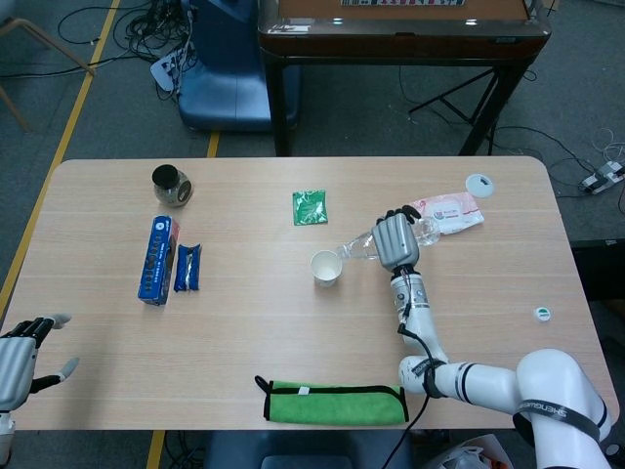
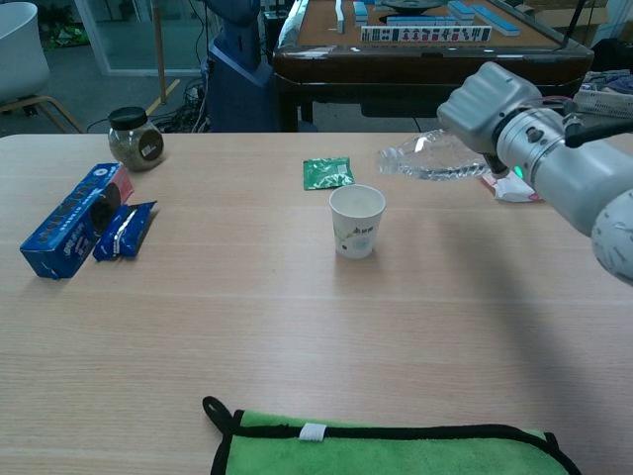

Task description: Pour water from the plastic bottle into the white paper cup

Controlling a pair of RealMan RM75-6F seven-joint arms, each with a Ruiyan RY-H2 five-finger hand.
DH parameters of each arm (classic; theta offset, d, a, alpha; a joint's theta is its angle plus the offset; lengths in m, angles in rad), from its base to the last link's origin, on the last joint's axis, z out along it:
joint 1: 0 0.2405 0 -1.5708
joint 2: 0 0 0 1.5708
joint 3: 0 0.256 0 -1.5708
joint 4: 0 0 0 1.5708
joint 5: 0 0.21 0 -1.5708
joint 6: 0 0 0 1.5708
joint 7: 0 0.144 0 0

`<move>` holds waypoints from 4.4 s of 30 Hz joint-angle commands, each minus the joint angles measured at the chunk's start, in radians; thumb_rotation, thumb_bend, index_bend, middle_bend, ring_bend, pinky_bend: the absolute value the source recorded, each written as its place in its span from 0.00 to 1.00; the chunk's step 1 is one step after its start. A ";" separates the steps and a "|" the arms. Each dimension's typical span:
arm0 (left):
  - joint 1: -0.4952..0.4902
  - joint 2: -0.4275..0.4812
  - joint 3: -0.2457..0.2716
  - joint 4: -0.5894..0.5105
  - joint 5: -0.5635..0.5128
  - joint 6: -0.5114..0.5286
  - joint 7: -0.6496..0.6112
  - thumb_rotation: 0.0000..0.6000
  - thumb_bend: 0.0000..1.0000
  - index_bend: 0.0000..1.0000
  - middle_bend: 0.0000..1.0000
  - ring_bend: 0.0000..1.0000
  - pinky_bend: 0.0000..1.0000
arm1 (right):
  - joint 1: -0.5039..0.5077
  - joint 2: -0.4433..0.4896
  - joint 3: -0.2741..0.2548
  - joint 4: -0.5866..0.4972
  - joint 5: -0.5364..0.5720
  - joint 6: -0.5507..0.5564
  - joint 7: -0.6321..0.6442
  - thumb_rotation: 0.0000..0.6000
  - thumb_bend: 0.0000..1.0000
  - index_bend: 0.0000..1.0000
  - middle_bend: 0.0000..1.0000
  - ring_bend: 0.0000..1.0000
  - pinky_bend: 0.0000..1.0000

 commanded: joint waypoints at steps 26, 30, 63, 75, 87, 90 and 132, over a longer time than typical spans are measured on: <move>0.002 0.002 0.004 -0.004 0.007 0.001 -0.001 1.00 0.17 0.32 0.39 0.38 0.59 | 0.031 -0.067 -0.005 0.083 0.013 -0.014 -0.095 1.00 0.32 0.62 0.63 0.51 0.45; 0.002 0.002 0.004 -0.004 0.007 0.001 0.001 1.00 0.17 0.32 0.39 0.38 0.59 | 0.032 -0.065 -0.004 0.079 0.010 -0.008 -0.107 1.00 0.32 0.62 0.63 0.51 0.45; 0.002 0.001 0.003 -0.004 0.003 -0.001 0.006 1.00 0.17 0.32 0.39 0.38 0.59 | 0.040 -0.051 -0.009 0.039 0.005 0.022 -0.181 1.00 0.32 0.62 0.63 0.51 0.45; 0.001 0.003 0.004 -0.006 0.002 -0.003 0.002 1.00 0.17 0.32 0.39 0.38 0.59 | 0.039 -0.047 -0.011 0.037 -0.001 0.027 -0.186 1.00 0.32 0.62 0.63 0.51 0.45; 0.001 0.002 0.003 -0.006 0.000 -0.004 0.005 1.00 0.17 0.32 0.39 0.38 0.59 | 0.038 -0.049 -0.010 0.038 -0.005 0.027 -0.185 1.00 0.32 0.62 0.63 0.51 0.45; 0.002 0.002 0.004 -0.006 0.001 -0.003 0.005 1.00 0.17 0.32 0.39 0.38 0.59 | 0.037 -0.050 -0.010 0.040 -0.005 0.026 -0.185 1.00 0.32 0.62 0.63 0.51 0.45; -0.004 -0.016 0.007 0.011 -0.013 -0.023 0.037 1.00 0.16 0.32 0.39 0.38 0.59 | -0.258 0.045 -0.008 0.019 -0.390 -0.107 0.963 1.00 0.32 0.62 0.63 0.51 0.46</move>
